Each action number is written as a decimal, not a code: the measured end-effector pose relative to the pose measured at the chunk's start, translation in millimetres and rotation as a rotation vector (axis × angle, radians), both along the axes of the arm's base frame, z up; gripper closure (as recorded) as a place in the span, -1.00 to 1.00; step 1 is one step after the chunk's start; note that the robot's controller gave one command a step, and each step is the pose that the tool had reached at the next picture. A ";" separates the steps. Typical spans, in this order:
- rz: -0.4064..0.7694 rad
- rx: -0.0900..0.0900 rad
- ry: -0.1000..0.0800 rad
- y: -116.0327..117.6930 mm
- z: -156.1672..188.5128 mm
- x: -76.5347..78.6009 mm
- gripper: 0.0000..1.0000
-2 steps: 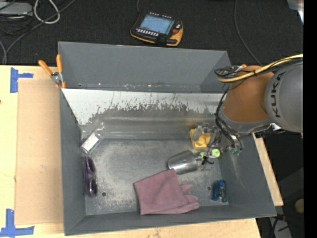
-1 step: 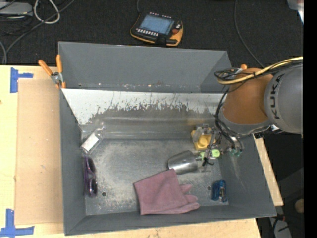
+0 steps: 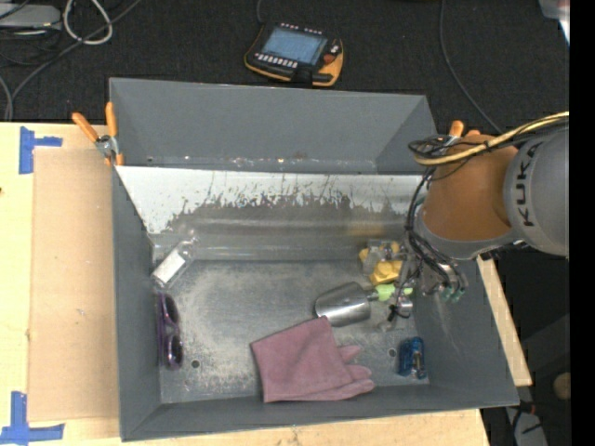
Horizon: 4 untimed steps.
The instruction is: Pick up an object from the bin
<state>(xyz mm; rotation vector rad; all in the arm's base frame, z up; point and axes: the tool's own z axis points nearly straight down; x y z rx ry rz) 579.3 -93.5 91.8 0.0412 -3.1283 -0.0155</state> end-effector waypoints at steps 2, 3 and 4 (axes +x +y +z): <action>0.244 0.005 -0.002 29.0 -22.2 7.2 1.00; 0.244 0.007 0.000 37.2 -18.2 -2.1 1.00; 0.249 0.006 -0.004 41.0 -21.8 2.2 1.00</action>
Offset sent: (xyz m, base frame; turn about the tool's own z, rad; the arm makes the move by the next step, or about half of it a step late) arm 0.0000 0.0000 0.0000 0.0000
